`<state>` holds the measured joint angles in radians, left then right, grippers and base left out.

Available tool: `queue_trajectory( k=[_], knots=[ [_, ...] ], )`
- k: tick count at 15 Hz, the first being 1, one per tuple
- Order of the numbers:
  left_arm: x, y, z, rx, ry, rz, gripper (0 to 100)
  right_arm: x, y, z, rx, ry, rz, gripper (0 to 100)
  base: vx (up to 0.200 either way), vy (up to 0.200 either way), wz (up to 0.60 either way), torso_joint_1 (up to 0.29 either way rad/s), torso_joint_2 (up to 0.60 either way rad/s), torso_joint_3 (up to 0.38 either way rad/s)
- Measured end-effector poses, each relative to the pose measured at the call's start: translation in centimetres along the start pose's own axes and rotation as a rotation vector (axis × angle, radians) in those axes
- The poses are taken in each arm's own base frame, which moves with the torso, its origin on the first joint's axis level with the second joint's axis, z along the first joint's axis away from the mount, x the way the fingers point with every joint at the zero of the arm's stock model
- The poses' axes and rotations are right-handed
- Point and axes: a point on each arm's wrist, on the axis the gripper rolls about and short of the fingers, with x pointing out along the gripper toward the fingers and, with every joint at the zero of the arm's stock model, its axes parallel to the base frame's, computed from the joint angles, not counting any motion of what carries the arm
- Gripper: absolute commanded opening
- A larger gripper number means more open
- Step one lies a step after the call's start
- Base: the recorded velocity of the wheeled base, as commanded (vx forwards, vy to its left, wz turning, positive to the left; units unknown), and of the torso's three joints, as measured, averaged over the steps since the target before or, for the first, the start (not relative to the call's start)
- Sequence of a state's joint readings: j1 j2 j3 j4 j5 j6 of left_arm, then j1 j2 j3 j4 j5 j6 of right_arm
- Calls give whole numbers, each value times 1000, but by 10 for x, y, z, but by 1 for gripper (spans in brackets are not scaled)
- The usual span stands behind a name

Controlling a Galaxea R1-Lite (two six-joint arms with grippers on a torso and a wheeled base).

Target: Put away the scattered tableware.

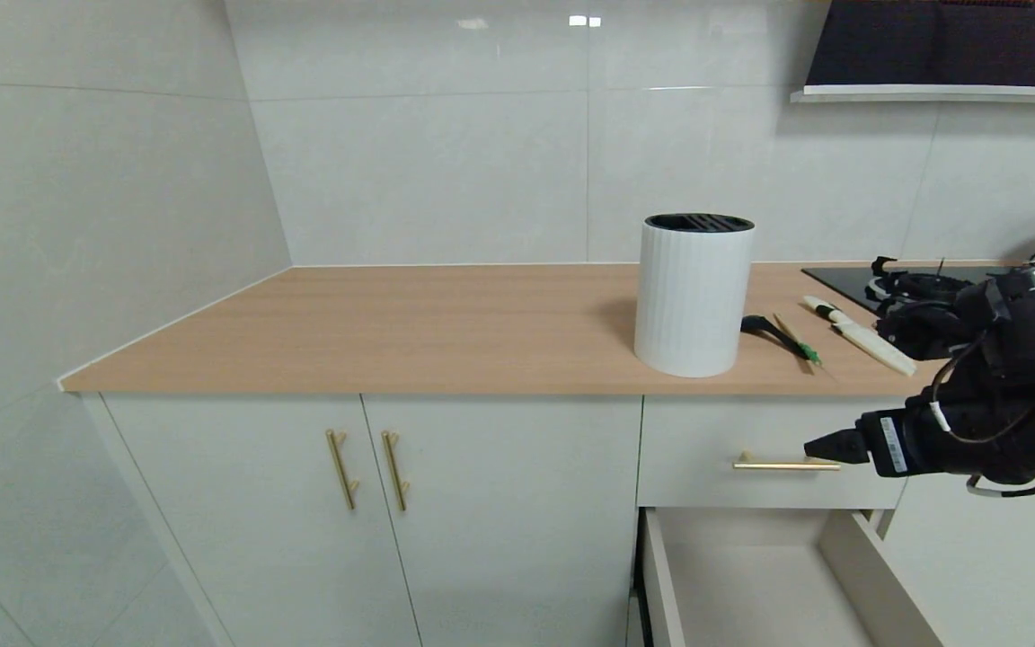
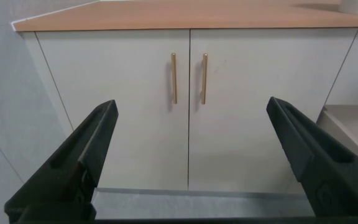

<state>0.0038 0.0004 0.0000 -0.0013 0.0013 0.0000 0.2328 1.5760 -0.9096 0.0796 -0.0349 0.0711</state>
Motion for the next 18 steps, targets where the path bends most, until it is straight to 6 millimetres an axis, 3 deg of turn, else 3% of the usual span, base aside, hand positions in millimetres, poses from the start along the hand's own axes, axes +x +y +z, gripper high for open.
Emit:
queue_trajectory(
  k=[3, 7, 9, 13, 18],
  knots=[
    [0, 0, 0, 0, 0, 0, 100, 6, -3, 33, 15, -84, -15, 100, 0, 0, 0, 0, 0, 0],
    [0, 0, 0, 0, 0, 0, 100, 40, -17, 83, 51, -159, -76, 100, 0, 0, 0, 0, 0, 0],
    [0, 0, 0, 1, 0, 0, 100, 63, -25, 91, 64, -143, -123, 100, 0, 0, 0, 0, 0, 0],
    [0, 0, 0, 0, 0, 0, 100, 101, -60, 98, 125, -118, -227, 100, 0, 0, 0, 0, 0, 0],
    [0, 0, 0, 0, 0, 0, 100, 124, -61, 94, 159, -88, -225, 100, 0, 0, 0, 0, 0, 0]
  ],
)
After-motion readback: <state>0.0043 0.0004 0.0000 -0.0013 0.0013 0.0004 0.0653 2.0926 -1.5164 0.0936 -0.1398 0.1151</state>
